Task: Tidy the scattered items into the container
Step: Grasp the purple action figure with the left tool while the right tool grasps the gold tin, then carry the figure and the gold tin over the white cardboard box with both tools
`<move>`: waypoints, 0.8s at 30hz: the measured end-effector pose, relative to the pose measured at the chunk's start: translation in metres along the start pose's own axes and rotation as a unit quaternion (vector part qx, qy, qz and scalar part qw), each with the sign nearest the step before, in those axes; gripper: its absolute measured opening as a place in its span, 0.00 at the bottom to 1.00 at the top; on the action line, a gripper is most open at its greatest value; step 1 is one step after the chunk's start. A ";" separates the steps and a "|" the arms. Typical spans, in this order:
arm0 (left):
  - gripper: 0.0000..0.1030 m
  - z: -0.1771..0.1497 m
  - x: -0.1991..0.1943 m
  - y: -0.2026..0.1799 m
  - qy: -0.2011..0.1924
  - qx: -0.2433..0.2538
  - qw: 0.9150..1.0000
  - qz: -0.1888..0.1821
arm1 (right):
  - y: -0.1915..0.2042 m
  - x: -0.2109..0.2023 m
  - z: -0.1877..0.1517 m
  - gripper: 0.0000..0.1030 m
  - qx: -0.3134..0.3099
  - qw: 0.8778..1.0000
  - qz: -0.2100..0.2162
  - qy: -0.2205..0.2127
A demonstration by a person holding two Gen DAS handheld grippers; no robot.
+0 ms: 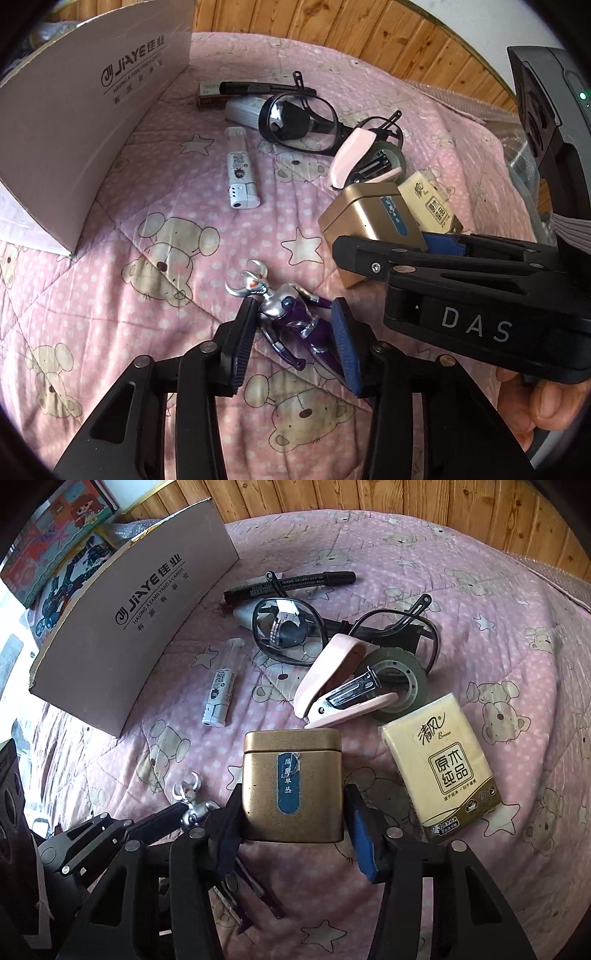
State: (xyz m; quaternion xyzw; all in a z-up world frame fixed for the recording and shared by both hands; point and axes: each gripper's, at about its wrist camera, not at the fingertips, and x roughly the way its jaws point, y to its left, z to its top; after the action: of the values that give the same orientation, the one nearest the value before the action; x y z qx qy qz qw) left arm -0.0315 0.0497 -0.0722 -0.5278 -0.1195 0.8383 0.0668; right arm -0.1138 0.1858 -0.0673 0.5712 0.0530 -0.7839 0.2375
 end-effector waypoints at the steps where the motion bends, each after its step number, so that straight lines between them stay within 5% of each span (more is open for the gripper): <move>1: 0.36 0.001 0.000 -0.001 0.002 0.000 1.000 -0.003 | -0.001 0.000 0.000 0.51 0.004 1.000 0.003 -0.001; 12: 0.19 0.004 -0.019 0.005 -0.012 0.013 1.000 -0.014 | -0.008 -0.006 -0.009 0.51 0.046 0.999 0.027 -0.009; 20: 0.18 0.002 -0.024 0.031 -0.001 -0.027 0.999 -0.027 | -0.006 -0.012 -0.011 0.50 0.057 0.998 0.034 -0.018; 24: 0.09 0.007 -0.035 0.042 -0.014 -0.044 0.998 -0.033 | 0.000 -0.022 -0.009 0.49 0.050 0.998 0.039 -0.029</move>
State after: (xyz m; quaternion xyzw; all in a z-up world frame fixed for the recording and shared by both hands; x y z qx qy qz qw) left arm -0.0218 0.0005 -0.0499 -0.5145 -0.1745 0.8367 0.0690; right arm -0.1006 0.1958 -0.0505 0.5613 -0.0156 -0.7916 0.2409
